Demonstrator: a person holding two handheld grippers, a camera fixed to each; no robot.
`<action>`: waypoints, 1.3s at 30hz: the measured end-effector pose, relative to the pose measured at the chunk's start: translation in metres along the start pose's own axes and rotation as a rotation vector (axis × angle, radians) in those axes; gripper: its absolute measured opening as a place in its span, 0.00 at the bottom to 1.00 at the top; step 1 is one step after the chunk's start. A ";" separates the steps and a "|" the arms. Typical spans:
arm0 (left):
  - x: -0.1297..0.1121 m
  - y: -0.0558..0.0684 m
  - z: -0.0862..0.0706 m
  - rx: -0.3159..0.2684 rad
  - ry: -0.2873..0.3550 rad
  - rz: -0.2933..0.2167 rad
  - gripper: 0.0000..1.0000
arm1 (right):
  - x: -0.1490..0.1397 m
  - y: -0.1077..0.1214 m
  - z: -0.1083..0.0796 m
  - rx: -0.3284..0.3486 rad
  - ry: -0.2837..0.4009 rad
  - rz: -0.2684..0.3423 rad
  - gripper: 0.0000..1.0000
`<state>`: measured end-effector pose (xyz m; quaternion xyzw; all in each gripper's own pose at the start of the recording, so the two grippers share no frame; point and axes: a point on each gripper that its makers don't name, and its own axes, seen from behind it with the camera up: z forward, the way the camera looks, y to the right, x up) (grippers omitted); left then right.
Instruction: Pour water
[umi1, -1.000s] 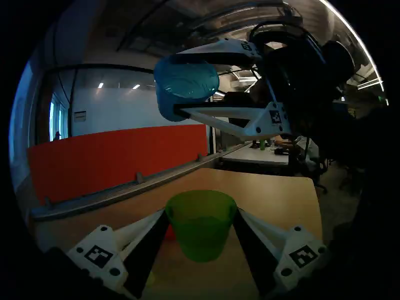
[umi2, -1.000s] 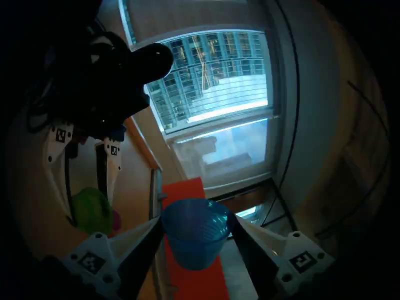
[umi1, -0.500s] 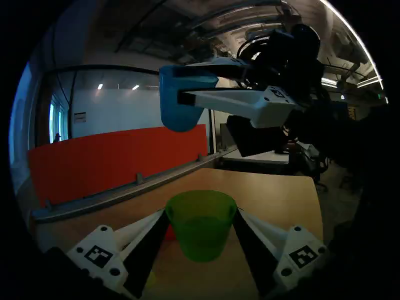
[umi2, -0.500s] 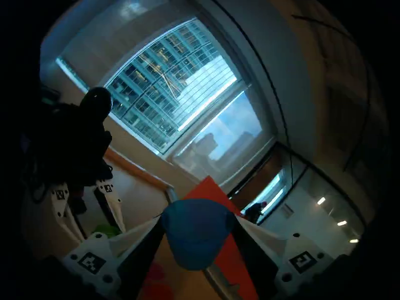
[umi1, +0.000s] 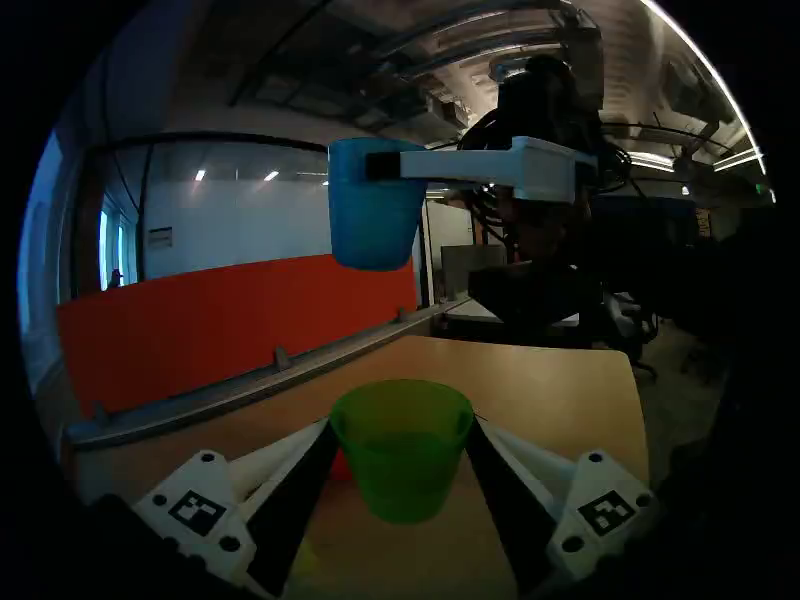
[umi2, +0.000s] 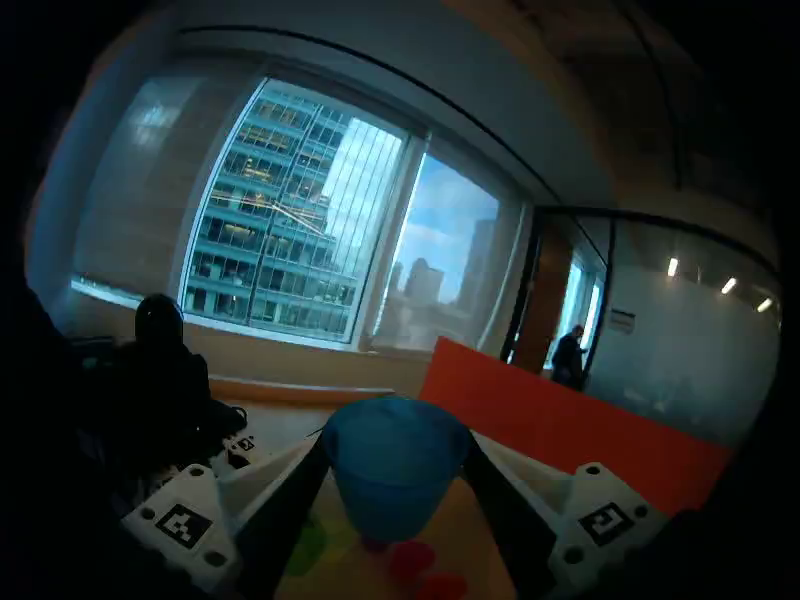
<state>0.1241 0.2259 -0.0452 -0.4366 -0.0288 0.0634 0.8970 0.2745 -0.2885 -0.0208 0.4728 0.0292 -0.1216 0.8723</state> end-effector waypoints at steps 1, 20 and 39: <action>0.000 0.000 0.000 0.000 0.000 0.001 0.86 | 0.000 0.001 -0.001 0.003 -0.002 0.018 0.92; -0.010 -0.010 -0.005 0.016 -0.020 -0.010 0.86 | -0.031 0.011 -0.016 -0.014 -0.065 0.110 0.92; -0.021 -0.023 -0.009 0.038 -0.049 -0.022 0.86 | -0.069 0.032 -0.043 -0.071 -0.108 0.145 0.92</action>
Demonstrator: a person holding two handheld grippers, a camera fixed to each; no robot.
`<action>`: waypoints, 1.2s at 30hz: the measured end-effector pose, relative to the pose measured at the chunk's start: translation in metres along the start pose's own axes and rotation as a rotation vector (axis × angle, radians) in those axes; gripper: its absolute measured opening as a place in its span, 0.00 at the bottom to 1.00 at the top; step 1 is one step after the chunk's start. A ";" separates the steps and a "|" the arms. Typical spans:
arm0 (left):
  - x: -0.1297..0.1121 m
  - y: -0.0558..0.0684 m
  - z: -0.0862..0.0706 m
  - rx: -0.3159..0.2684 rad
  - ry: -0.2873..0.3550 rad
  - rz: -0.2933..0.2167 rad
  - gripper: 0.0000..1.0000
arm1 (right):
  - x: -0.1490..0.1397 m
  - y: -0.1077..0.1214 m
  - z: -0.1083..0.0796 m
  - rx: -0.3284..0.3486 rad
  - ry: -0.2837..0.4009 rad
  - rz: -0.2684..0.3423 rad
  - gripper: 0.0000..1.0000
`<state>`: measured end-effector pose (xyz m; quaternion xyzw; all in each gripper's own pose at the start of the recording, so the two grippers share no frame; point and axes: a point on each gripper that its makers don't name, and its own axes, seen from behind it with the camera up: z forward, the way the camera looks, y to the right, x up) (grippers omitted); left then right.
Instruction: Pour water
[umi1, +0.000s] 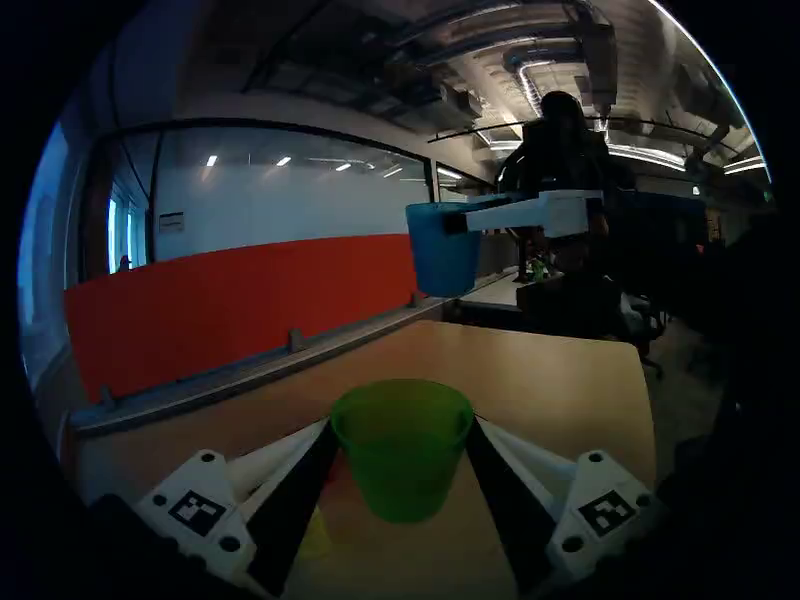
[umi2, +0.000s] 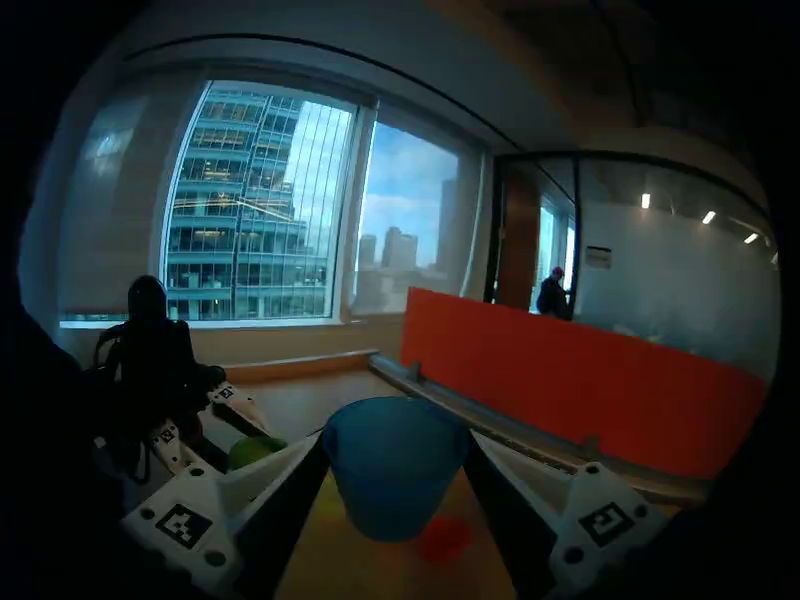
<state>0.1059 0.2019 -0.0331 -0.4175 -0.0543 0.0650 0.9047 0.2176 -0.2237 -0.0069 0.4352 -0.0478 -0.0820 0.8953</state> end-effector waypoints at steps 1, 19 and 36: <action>0.000 0.000 0.000 0.001 -0.002 0.002 0.86 | -0.001 0.000 0.000 -0.001 -0.002 0.001 0.92; -0.011 0.002 0.009 -0.019 -0.041 -0.001 0.86 | -0.038 -0.003 0.004 0.032 -0.061 0.020 0.92; -0.042 0.004 0.022 -0.058 -0.129 0.021 0.86 | -0.096 -0.003 0.011 0.069 -0.189 -0.006 0.93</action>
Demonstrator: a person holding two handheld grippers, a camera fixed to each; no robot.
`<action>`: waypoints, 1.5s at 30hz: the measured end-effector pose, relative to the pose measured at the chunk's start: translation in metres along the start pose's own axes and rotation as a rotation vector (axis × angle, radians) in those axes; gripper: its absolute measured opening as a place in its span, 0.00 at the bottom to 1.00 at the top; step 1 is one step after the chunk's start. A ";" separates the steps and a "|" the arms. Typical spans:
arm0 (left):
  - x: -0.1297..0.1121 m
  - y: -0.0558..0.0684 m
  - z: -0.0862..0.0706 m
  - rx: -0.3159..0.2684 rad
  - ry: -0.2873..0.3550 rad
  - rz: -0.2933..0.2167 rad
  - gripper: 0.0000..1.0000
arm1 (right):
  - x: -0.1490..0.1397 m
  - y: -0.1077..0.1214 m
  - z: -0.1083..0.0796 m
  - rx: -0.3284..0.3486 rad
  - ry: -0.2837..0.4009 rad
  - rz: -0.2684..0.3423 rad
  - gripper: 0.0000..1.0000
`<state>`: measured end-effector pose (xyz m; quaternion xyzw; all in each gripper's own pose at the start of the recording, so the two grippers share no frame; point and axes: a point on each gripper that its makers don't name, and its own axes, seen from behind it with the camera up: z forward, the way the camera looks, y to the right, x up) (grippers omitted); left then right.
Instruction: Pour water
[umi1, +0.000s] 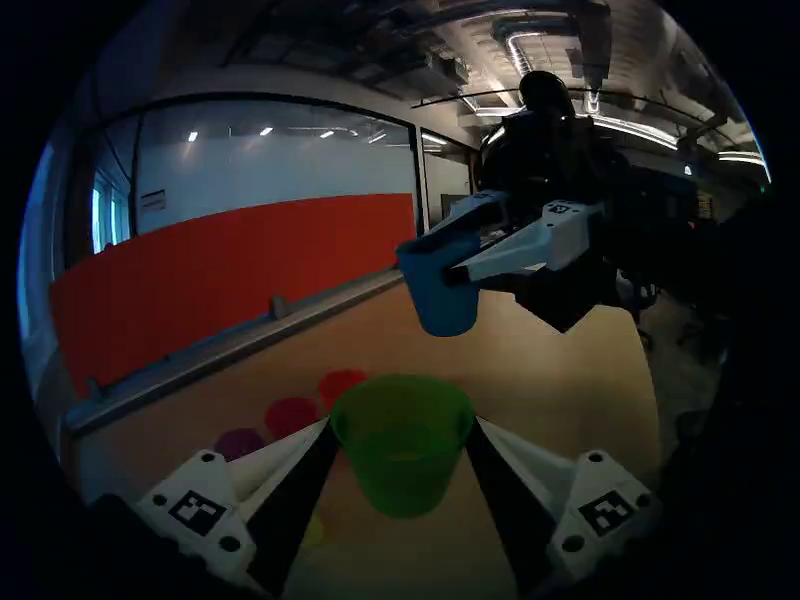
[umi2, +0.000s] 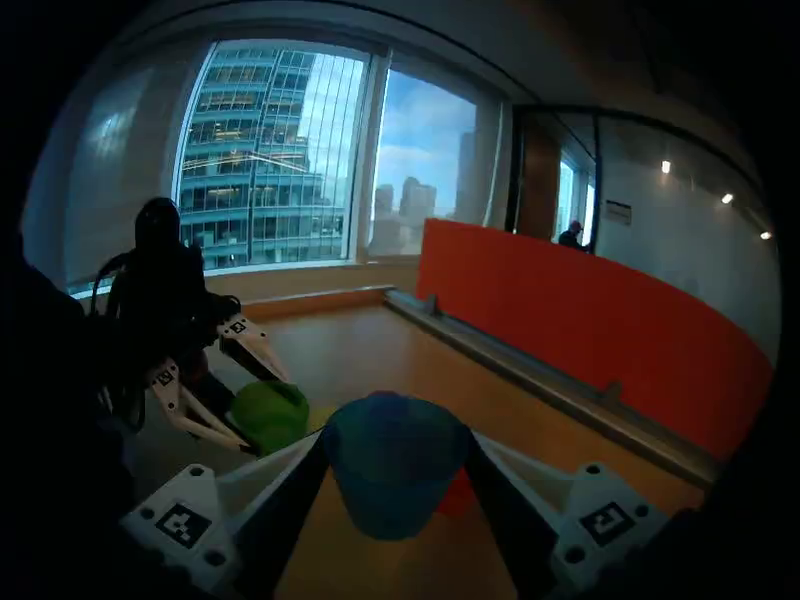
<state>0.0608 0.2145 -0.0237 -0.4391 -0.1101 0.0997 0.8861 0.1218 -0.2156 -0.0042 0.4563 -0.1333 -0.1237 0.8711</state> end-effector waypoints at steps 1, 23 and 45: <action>-0.002 0.000 0.001 -0.002 -0.006 -0.001 0.86 | -0.002 0.000 0.001 0.003 -0.005 0.001 0.93; -0.059 -0.001 0.024 -0.054 -0.164 0.005 0.86 | -0.074 -0.005 0.031 0.053 -0.178 -0.049 0.93; -0.104 0.006 0.035 -0.114 -0.288 0.018 0.87 | -0.140 -0.016 0.047 0.092 -0.319 -0.071 0.93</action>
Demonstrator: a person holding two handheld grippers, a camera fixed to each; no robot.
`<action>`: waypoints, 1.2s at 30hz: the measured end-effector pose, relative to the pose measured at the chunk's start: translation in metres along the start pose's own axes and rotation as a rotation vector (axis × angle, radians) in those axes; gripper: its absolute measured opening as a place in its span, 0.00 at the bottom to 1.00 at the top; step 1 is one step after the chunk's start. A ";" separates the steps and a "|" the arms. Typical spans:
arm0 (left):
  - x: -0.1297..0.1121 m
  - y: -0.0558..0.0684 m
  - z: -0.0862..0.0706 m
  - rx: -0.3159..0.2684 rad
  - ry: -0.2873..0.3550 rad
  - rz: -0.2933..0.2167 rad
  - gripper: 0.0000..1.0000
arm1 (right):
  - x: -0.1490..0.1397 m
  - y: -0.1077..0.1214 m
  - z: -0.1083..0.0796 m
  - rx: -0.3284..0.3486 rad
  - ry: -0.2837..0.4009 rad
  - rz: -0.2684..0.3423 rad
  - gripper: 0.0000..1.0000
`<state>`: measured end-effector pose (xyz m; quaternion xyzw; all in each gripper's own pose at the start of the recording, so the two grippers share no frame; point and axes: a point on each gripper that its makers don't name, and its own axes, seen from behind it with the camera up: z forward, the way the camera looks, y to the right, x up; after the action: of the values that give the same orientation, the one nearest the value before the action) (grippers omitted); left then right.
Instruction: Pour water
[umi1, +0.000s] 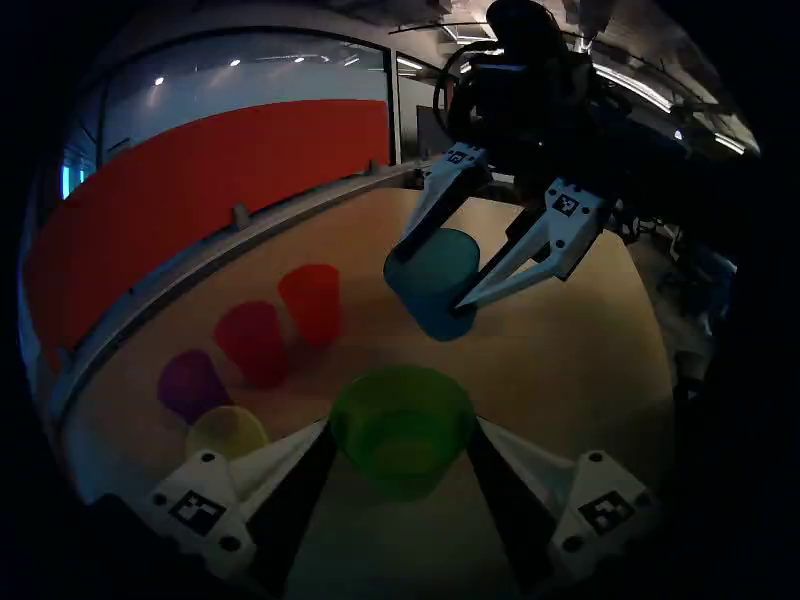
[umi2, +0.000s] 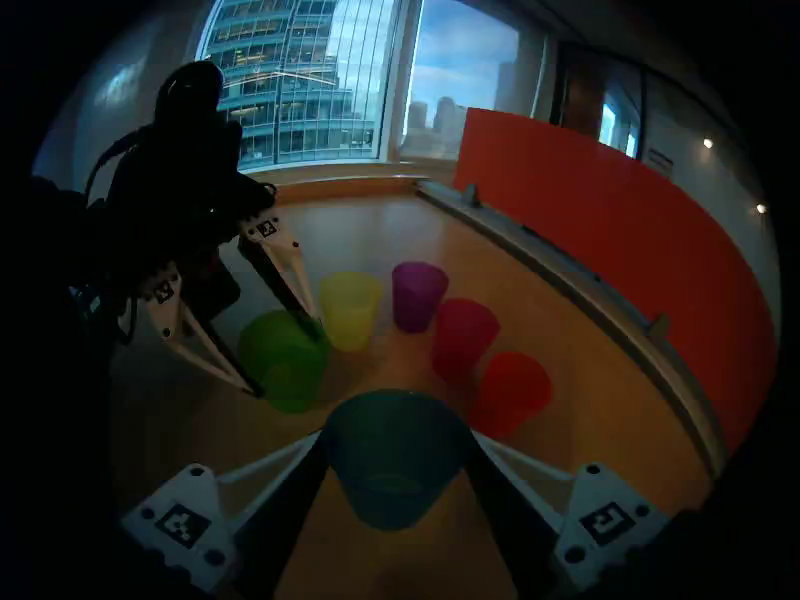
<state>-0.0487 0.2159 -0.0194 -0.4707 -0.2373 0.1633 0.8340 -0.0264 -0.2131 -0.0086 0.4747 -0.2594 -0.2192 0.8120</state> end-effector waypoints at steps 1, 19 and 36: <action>-0.001 0.000 0.001 -0.002 -0.005 0.002 0.87 | -0.002 -0.001 0.001 0.003 -0.004 0.000 0.93; -0.021 0.001 0.013 -0.022 -0.051 0.017 0.86 | -0.026 -0.020 0.024 0.044 -0.051 0.005 0.93; -0.032 -0.003 0.009 -0.025 -0.047 -0.022 0.86 | -0.033 -0.033 0.032 0.062 -0.058 0.018 0.93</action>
<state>-0.0803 0.2055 -0.0205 -0.4744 -0.2642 0.1620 0.8239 -0.0759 -0.2289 -0.0317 0.4907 -0.2939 -0.2174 0.7909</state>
